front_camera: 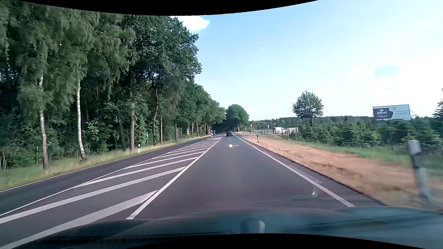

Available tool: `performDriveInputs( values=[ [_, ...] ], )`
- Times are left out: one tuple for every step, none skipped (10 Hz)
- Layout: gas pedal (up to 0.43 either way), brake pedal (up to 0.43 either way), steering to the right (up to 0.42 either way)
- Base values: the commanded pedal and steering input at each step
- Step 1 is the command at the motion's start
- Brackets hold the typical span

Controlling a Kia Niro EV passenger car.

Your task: Follow the waypoints while adhering to traffic rules and regulations

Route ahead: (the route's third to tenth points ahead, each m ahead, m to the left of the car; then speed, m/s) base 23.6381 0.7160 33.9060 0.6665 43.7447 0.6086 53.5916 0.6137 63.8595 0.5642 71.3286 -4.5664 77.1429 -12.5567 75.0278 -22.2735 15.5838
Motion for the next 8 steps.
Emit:
performDriveInputs(
  values=[
    [0.000,0.000,-0.004],
    [0.000,0.000,-0.004],
    [0.000,0.000,-0.004],
    [0.000,0.000,-0.004],
    [0.000,0.000,-0.004],
    [0.000,0.000,-0.004],
    [0.000,0.000,-0.004],
    [0.000,0.000,-0.004]
  ],
)
